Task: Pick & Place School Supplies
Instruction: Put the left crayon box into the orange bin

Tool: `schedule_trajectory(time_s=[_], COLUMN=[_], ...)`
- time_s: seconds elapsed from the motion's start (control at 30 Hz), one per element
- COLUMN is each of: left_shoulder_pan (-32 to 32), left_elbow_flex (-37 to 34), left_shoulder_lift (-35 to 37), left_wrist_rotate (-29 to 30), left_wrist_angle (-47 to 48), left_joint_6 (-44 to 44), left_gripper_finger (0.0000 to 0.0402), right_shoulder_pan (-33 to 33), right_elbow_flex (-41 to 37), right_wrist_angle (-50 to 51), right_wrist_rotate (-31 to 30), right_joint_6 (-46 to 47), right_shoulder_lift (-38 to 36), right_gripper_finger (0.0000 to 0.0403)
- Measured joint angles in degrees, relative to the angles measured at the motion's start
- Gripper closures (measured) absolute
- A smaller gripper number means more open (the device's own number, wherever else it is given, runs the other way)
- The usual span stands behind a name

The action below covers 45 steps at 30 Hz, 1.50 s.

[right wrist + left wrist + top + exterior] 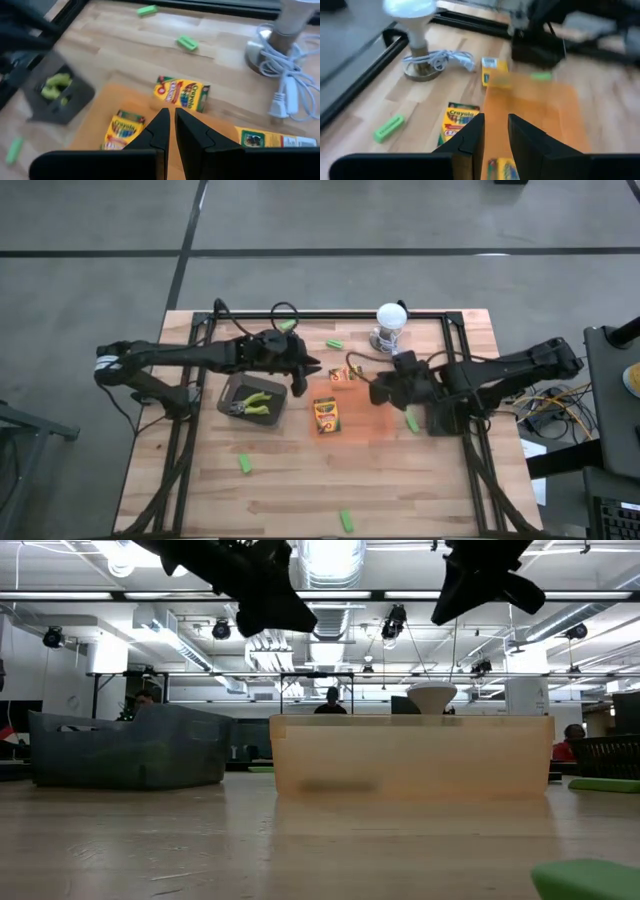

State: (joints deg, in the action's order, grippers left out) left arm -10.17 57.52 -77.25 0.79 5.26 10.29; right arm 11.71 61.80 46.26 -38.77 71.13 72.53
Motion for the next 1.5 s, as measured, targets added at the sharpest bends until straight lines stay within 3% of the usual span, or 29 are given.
schedule_trajectory(time_s=[0.13, 0.43, 0.63, 1.13, 1.5], left_shoulder_pan=[-1.8, -2.64, -4.02, -7.15, -7.15], left_elbow_flex=[0.0, 0.02, 0.2, 0.22, 0.22], left_shoulder_lift=[-1.22, -6.27, -10.57, -18.03, -21.34], left_wrist_rotate=[0.07, 0.08, 0.07, -0.29, -3.22], left_wrist_angle=[-3.03, -5.61, -5.37, -7.74, -7.78], left_joint_6=[10.15, 8.68, 9.17, 10.51, 11.43], left_gripper_finger=[0.0312, 0.0312, 0.0312, 0.0312, 0.0312], right_shoulder_pan=[-3.11, -8.41, -11.83, -18.67, -18.74], right_elbow_flex=[-0.09, -0.43, -0.76, -5.59, -9.91], right_wrist_angle=[0.04, -0.57, -0.07, -3.9, -4.21], right_wrist_rotate=[0.46, 5.02, 12.96, 15.77, 16.94], right_joint_6=[2.06, -4.46, -5.16, -6.84, -5.57], right_shoulder_lift=[0.46, 3.49, 7.6, 10.95, 10.95], right_gripper_finger=[0.0376, 0.0376, 0.0376, 0.0376, 0.0376])
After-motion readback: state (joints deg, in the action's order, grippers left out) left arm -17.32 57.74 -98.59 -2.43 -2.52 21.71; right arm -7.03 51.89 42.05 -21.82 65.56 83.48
